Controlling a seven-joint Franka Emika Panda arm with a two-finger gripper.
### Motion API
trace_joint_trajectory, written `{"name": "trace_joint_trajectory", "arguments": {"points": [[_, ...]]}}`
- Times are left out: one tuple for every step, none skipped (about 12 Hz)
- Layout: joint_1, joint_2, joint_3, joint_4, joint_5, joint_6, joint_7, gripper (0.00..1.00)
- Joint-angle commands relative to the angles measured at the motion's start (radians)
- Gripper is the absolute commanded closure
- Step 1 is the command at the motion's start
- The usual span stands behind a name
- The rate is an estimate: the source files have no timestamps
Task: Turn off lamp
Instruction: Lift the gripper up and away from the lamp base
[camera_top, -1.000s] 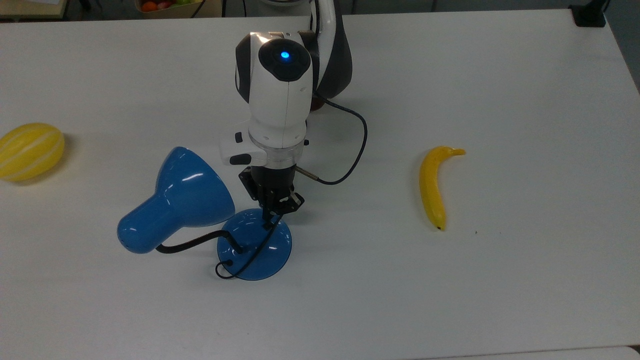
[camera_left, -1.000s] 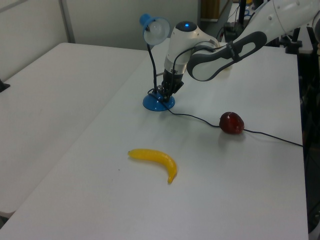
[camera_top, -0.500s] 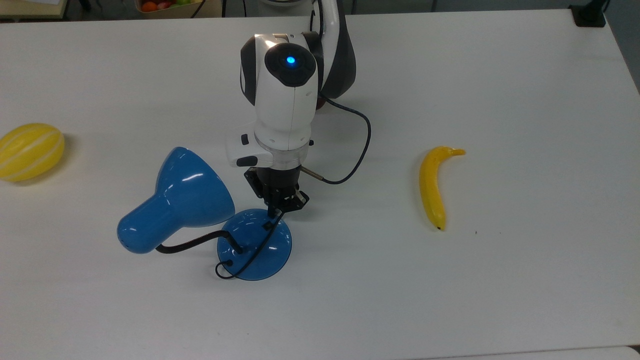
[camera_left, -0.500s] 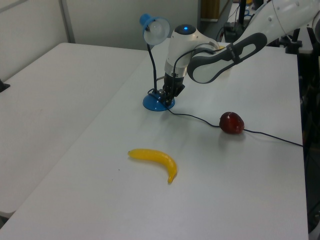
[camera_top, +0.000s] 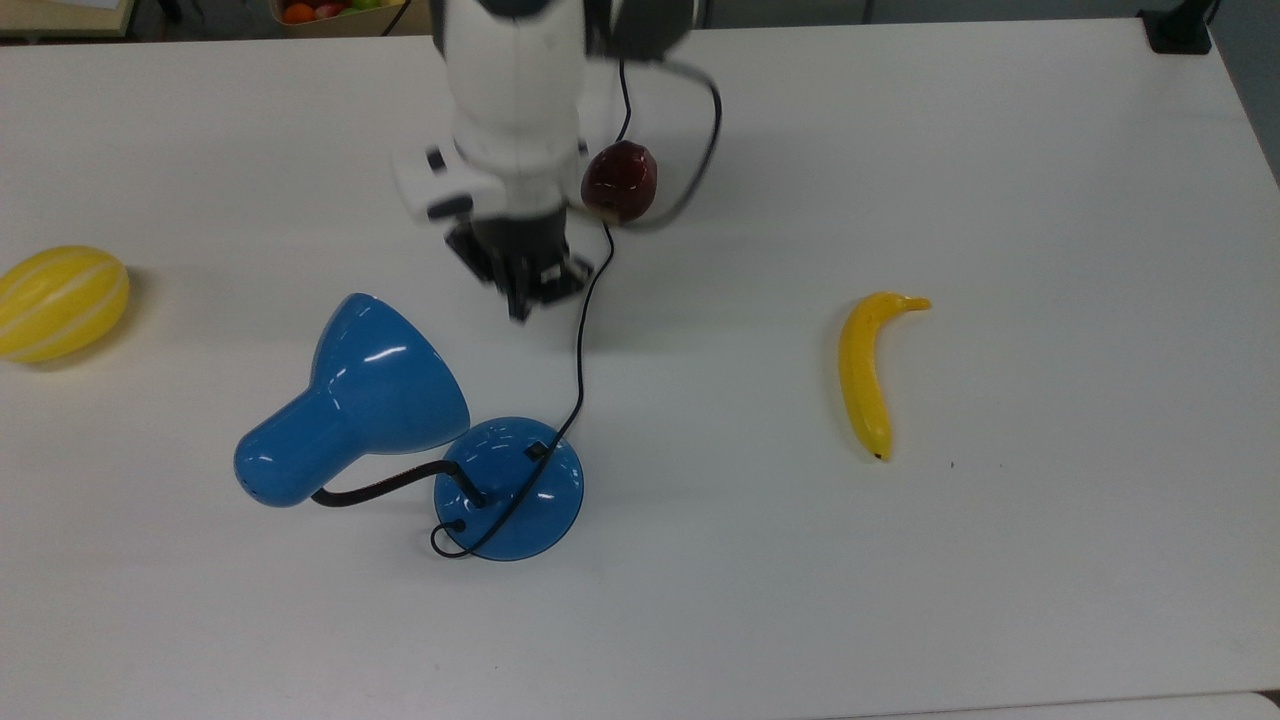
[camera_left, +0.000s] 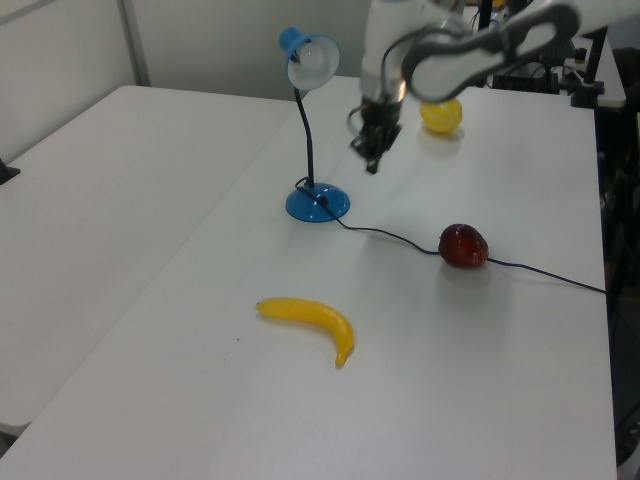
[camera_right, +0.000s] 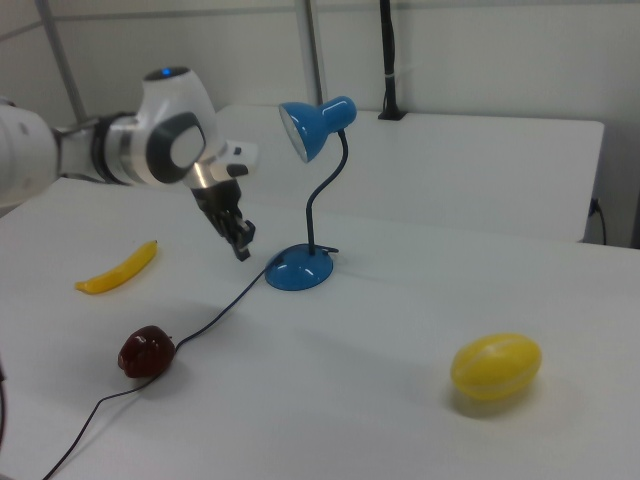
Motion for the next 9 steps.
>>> {"name": "trace_joint_trajectory", "arguments": {"points": [[-0.066,-0.280,0.011,-0.177,0.084,-0.199,-0.277,0.29],[-0.068,-0.308,0.009,-0.193,0.079,-0.224,-0.296,0.00],[-0.069,-0.336,0.005,-0.206,0.075,-0.246,-0.319,0.00],[-0.069,-0.344,0.000,-0.204,0.075,-0.290,-0.334,0.00],[-0.069,-0.353,-0.005,-0.201,0.075,-0.325,-0.334,0.00],[-0.071,-0.370,-0.024,-0.203,0.075,-0.338,-0.338,0.00],[-0.071,-0.379,-0.025,-0.201,0.075,-0.341,-0.338,0.00],[-0.072,-0.378,-0.028,-0.197,0.075,-0.350,-0.338,0.00],[-0.072,-0.375,-0.035,-0.194,0.076,-0.361,-0.336,0.00]]}}
